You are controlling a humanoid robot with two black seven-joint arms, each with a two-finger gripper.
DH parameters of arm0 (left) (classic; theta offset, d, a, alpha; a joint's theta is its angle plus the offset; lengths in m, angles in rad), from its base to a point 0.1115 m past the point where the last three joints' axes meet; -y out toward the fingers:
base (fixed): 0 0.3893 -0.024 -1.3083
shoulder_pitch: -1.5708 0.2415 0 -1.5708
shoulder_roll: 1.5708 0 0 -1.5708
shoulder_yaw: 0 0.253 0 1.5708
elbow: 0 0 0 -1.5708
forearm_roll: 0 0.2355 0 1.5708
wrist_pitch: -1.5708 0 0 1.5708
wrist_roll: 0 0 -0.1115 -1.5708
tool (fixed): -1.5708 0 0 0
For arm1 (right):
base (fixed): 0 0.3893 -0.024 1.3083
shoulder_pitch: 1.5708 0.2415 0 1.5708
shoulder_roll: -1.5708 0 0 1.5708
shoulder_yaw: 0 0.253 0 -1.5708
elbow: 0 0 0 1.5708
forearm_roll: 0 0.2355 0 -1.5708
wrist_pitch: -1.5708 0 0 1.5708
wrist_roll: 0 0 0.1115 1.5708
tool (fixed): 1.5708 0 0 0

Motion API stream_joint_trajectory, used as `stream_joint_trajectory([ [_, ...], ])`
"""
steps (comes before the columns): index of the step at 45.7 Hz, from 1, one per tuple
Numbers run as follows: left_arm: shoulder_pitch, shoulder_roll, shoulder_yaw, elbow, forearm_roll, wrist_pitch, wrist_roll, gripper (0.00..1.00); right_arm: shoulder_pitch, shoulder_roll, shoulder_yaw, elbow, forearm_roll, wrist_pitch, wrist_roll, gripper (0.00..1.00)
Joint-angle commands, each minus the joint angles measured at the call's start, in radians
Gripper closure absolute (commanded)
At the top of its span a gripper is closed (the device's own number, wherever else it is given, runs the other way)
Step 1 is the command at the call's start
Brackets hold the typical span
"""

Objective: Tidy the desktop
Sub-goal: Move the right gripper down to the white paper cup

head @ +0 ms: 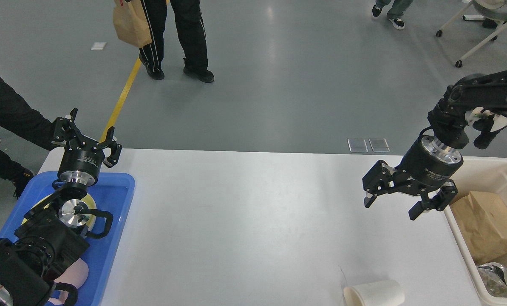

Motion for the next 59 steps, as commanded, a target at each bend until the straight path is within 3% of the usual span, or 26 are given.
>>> stream_joint_trajectory([
  [1,0.000,0.000,0.000,0.000,0.000,-0.001,0.000,0.04,-0.003,-0.021,-0.009,0.008,0.018,0.000,0.002,0.00],
  [17,0.000,0.000,0.000,0.000,0.000,-0.002,0.000,0.04,-0.025,-0.152,-0.060,0.076,0.060,0.000,0.000,0.00],
  [30,0.000,0.000,0.000,0.000,0.000,-0.002,0.000,0.04,-0.221,-0.208,-0.028,0.063,0.072,0.000,-0.001,0.00],
  [49,0.000,0.000,0.000,0.000,0.000,-0.002,0.000,0.04,-0.493,-0.202,0.126,0.011,0.260,-0.268,-0.003,0.00],
  [59,0.000,0.000,0.000,0.000,0.000,-0.002,0.000,0.04,-0.609,-0.195,0.204,-0.012,0.273,-0.305,-0.007,0.00],
])
